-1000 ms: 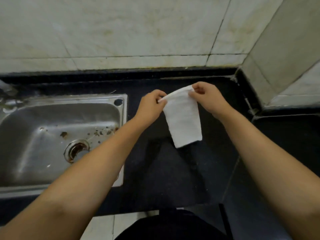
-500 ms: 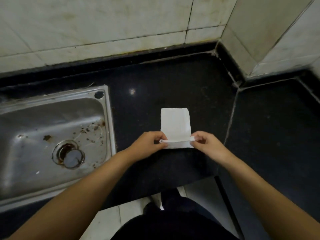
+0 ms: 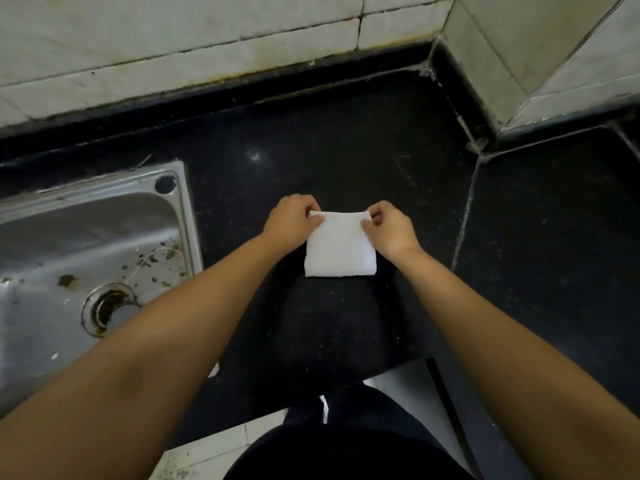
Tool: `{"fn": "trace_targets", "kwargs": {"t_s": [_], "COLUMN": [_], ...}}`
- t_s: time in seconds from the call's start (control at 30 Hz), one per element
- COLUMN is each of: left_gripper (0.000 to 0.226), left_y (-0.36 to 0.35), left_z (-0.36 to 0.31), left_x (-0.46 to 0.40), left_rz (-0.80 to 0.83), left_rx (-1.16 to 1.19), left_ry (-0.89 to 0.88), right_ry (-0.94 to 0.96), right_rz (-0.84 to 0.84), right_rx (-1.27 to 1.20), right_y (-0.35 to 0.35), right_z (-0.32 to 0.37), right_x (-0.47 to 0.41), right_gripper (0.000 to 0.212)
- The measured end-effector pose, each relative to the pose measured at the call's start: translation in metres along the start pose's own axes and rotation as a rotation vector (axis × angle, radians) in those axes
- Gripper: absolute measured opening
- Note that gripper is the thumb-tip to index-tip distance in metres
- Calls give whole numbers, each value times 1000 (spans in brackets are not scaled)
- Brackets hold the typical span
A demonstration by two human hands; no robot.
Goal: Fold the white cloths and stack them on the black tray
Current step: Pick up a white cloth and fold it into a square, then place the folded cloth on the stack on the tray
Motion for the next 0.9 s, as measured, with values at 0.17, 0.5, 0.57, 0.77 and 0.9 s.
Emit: {"fn": "trace_targets", "kwargs": {"t_s": [0.17,0.5,0.57,0.77,0.9], "left_gripper": [33,33,23,20,53], "left_y": [0,-26,-23,-27,-79], "left_z": [17,15,6,-33,-57], "left_x": [10,32,36,80,125], "left_rz": [-156,-116,-116,56,315], "left_rx": [-127,-254,-91,582,713], "left_ry": [98,259,186,-4,64], "right_ry": [15,-102,-129,-208,-260], "right_rz": [-67,-21,-29,-146,-228], "right_rx": [178,464,266,-687,-1030], "right_y": [4,-13,-6,12,5], "right_z": [-4,1,-6,-51,-100], "right_x": [4,17,25,99,187], "right_gripper": [43,34,28,9,3]}}
Point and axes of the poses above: each hand's wrist, its own x-axis away from the middle knuckle, its own y-axis out of the back of the hand, z = x × y, the point moved 10 cm from there along -x, towards the middle knuckle, and after that the axes turned 4 degrees about z, right-handed, at the moved point
